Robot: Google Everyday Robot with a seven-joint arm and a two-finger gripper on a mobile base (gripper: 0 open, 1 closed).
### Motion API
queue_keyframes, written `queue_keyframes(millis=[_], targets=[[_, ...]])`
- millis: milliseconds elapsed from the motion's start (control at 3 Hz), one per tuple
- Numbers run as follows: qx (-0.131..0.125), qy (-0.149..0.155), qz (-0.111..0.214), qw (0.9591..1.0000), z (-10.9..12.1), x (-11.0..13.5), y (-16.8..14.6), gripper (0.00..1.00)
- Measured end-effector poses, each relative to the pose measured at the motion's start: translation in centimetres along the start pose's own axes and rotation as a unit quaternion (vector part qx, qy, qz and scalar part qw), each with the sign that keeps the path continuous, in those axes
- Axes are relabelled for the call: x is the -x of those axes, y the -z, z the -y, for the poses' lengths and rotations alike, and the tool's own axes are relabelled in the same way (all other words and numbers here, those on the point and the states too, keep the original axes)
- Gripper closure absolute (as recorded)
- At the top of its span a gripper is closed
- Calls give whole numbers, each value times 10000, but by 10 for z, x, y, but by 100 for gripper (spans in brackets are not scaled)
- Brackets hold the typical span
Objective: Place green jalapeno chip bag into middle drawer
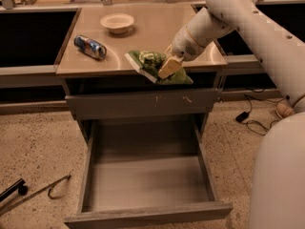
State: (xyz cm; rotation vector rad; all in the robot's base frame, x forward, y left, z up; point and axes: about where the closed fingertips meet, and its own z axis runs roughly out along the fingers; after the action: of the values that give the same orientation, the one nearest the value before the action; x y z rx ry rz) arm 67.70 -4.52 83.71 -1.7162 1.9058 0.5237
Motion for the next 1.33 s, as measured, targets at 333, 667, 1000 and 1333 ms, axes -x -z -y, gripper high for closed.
queue_keyframes(millis=[333,667,1000,1333], targets=[[42,-51,-13,10000,-26,-4,10,100],[24,-50,213,9998,-68,-1,26,100],[0,-88,519,9986,-104,-11,6,100],[169,-109,745,9970,-106,-20,-36,100]])
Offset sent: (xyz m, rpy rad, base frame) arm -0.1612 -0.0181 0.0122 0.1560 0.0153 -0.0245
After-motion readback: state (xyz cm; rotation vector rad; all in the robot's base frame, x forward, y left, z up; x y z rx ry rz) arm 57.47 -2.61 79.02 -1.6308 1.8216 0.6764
